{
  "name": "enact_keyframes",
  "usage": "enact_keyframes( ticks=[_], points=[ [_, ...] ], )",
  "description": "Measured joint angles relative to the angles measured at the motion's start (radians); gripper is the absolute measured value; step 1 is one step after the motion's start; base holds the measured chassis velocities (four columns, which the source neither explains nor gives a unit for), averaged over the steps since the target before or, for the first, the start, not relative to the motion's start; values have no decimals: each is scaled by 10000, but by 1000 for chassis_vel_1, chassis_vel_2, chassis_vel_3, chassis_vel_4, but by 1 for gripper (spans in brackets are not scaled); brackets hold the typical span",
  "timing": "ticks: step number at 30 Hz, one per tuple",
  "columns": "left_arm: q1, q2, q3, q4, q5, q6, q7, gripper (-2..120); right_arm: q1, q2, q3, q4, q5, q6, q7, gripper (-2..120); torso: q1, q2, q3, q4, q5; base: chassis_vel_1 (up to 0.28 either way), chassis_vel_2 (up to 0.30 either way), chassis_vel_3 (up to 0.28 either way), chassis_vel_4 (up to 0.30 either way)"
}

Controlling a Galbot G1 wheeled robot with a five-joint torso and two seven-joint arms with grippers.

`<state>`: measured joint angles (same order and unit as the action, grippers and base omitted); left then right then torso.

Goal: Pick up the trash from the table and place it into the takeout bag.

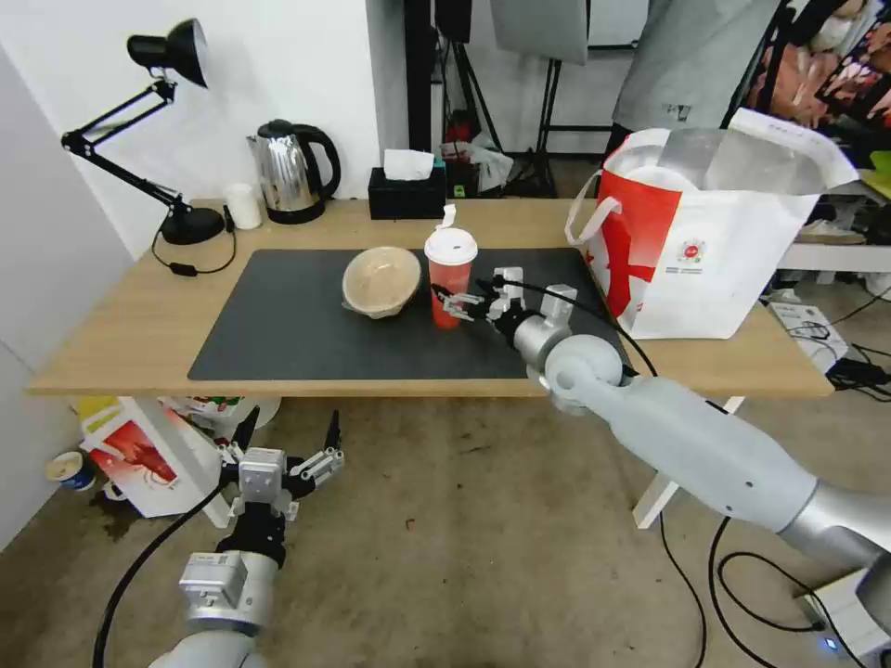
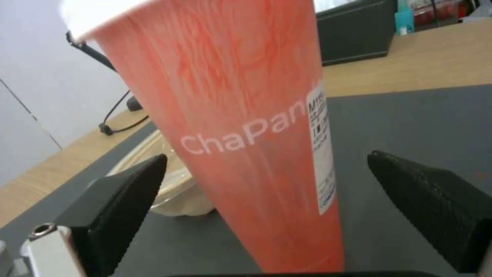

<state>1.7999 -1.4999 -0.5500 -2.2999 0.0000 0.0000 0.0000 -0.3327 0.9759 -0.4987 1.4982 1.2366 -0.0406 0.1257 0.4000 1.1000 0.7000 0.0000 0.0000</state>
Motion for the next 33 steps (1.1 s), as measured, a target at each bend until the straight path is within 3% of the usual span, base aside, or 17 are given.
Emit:
enact_keyframes(
  ticks=[21, 30, 33],
  points=[
    [0, 0, 0, 0, 0, 0, 0, 100, 268, 980, 155, -1724, -607, 230, -772, 99, 1, 0, 0, 1, 0, 0, 0, 0, 0],
    [0, 0, 0, 0, 0, 0, 0, 100, 256, 822, 296, -1647, -448, 258, -986, 71, 0, 0, 0, 0, 1, 0, 0, 0, 0],
    [0, 0, 0, 0, 0, 0, 0, 100, 183, 776, 378, -1599, -393, 282, -1092, 57, 0, 0, 0, 1, 1, 0, 0, 0, 0]
  ],
)
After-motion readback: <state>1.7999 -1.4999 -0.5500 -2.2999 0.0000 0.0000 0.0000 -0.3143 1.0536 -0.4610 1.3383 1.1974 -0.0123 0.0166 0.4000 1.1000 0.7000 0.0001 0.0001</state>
